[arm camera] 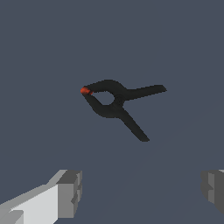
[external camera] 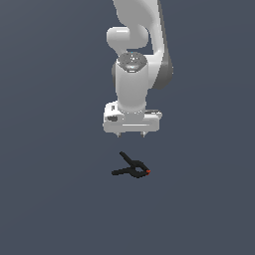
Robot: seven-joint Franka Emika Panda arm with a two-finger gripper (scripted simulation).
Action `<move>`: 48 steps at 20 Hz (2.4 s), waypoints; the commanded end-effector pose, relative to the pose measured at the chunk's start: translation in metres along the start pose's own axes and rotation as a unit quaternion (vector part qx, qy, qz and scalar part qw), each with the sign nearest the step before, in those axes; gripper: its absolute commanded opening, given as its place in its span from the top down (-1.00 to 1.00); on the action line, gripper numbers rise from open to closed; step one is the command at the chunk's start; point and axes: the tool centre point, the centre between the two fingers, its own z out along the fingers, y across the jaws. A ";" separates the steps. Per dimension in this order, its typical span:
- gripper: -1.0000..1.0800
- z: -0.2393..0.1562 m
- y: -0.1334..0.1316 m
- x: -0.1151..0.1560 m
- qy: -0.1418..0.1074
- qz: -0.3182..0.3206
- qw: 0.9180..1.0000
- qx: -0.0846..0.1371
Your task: Pick up the object and move it to a goal position.
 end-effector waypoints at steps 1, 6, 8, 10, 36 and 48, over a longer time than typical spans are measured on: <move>-0.92 0.000 0.000 0.000 0.000 0.000 1.000 0.000; -0.92 0.002 -0.009 -0.003 -0.005 0.001 1.000 0.002; -0.92 0.004 -0.015 -0.005 -0.009 0.003 1.000 0.004; -0.92 0.004 -0.019 -0.006 -0.011 0.006 1.000 0.005; -0.92 0.033 -0.016 0.017 -0.014 -0.170 0.985 -0.003; -0.92 0.063 -0.012 0.038 -0.017 -0.334 0.943 -0.004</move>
